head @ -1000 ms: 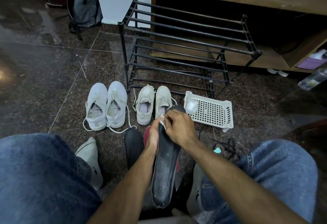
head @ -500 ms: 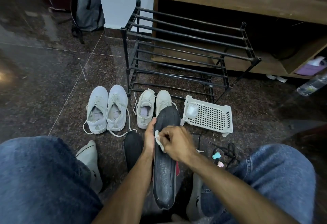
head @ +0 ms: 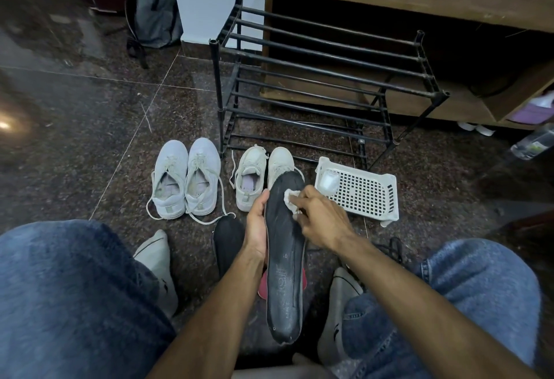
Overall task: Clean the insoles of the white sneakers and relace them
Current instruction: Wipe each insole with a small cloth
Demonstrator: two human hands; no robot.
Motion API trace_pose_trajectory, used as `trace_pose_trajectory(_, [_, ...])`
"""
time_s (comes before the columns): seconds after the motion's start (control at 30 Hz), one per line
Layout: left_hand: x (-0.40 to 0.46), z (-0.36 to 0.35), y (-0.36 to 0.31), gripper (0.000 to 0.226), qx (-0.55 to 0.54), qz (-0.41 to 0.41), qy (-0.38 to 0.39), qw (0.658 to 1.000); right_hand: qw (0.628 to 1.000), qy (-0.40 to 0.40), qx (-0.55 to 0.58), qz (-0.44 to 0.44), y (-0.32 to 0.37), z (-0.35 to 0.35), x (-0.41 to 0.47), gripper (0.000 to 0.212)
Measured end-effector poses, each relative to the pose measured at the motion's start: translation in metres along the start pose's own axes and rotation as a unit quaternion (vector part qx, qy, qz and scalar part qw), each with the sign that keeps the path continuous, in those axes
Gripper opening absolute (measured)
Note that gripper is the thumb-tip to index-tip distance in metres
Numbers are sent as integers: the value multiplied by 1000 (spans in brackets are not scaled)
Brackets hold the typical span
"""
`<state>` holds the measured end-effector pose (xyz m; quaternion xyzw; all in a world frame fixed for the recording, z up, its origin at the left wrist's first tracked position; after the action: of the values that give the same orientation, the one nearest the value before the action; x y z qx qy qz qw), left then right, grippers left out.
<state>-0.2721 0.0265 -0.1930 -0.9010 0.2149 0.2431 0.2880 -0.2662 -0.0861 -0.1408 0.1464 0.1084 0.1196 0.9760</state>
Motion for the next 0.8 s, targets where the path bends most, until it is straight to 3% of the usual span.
trace_pose_trajectory(0.2, [-1,-1,5,34,81,9,8,997,998,-29,-60,-14,-5,9,4,29])
trace_pose_trajectory(0.43, [2,4,6,30,105,2,-64,992,998,-36,34,-34,-1,-12,-21,24])
trace_pose_trajectory(0.57, [2,0,11,35,93,7,-52,994,1000,-21,20,-7,3,-16,-29,24])
trace_pose_trajectory(0.8, [-4,-5,19,35,101,11,-56,993,988,-84,31,-126,-21,5,4,22])
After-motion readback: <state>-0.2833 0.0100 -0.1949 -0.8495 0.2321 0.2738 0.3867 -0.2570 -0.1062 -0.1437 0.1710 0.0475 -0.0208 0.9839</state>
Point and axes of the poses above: each hand's wrist, its own x-axis towards the middle knuckle, its own z-axis out of the back of the hand, y = z × x, the point moved 3 cm from there along x, towards the middle knuckle
